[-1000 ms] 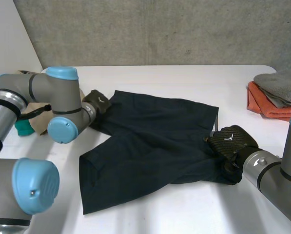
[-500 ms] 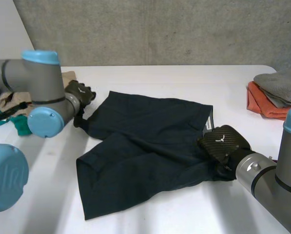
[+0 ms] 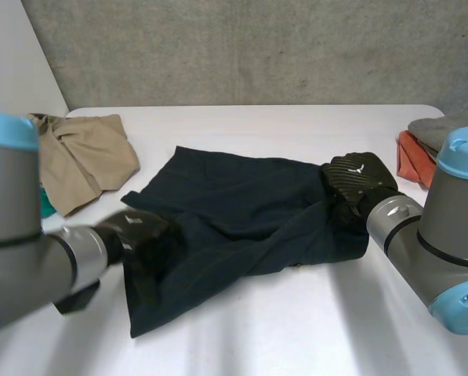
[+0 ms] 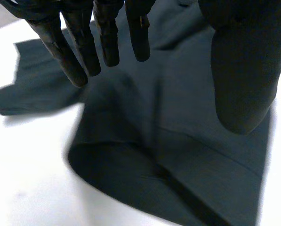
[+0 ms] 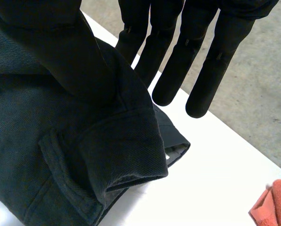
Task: Fold the laundry.
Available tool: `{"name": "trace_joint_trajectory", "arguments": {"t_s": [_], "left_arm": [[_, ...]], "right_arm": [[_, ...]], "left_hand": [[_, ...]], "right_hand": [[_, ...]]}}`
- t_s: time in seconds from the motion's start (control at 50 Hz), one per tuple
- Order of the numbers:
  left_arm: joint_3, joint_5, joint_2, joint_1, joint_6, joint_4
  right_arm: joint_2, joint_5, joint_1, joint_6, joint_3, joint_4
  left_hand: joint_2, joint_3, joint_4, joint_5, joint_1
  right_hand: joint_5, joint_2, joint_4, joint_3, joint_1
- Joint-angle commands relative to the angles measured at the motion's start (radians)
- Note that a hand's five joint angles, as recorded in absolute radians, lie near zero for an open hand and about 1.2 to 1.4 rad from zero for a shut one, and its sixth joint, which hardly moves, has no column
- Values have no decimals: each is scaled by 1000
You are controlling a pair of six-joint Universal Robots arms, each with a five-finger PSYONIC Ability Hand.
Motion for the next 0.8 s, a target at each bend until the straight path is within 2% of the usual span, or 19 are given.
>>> {"name": "trace_joint_trajectory", "arguments": {"t_s": [0.02, 0.06, 0.1, 0.12, 0.18, 0.24, 0.32, 0.34, 0.4, 0.42, 0.48, 0.62, 0.7, 0.8], "left_arm": [[-34, -45, -94, -120, -27, 133], [-11, -77, -125, -150, -26, 122], [5, -98, -142, -161, -26, 124], [21, -120, -156, -170, -26, 127], [49, -157, -168, -179, -24, 136], [60, -183, -164, -180, -16, 125], [45, -190, -127, -175, 36, 66], [25, -181, -103, -178, 75, 27], [-15, -161, -64, -184, 150, -52], [-42, -149, -44, -192, 204, -110], [-82, -129, -20, -199, 276, -200], [-58, -127, -26, -209, 272, -182], [35, -175, -36, -187, 257, -126], [221, -239, -87, -141, 260, -11]], "right_arm": [[-31, 9, -3, 28, 32, -22], [-34, 9, -6, 23, 37, -19], [-36, 6, -6, 19, 40, -16], [-37, 6, -7, 14, 46, -13], [-50, 4, -15, -3, 62, 0], [-69, -3, -27, -43, 69, 25], [-119, -49, -44, -240, 118, 149], [-143, -83, -60, -374, 153, 231], [-177, -112, -92, -594, 228, 373], [-197, -118, -121, -727, 280, 451], [-227, -128, -164, -875, 330, 490], [-237, -149, -115, -746, 310, 395], [-195, -144, -87, -669, 260, 308], [-120, -82, -69, -560, 158, 124]], "left_hand": [[66, 67, 62, 63, 66], [87, 88, 82, 83, 87], [212, 213, 208, 209, 213], [477, 479, 473, 474, 478], [1010, 1011, 1005, 1006, 1010], [1011, 1012, 1007, 1008, 1012], [1011, 1012, 1007, 1008, 1012], [1011, 1012, 1007, 1008, 1012], [1011, 1012, 1007, 1008, 1012], [1011, 1012, 1007, 1008, 1012], [1011, 1012, 1007, 1008, 1012], [1011, 1012, 1007, 1008, 1012], [1011, 1012, 1007, 1008, 1012], [1011, 1012, 1007, 1008, 1012]], "right_hand": [[227, 210, 197, 204, 258], [227, 210, 197, 204, 258], [227, 210, 197, 204, 258], [227, 210, 197, 204, 258], [227, 210, 197, 204, 258], [227, 210, 197, 204, 258], [227, 210, 197, 204, 258], [227, 210, 197, 204, 258], [227, 210, 197, 204, 258], [227, 210, 197, 204, 258], [227, 210, 197, 204, 258], [227, 210, 197, 204, 258], [227, 210, 197, 204, 258], [227, 210, 197, 204, 258]]}}
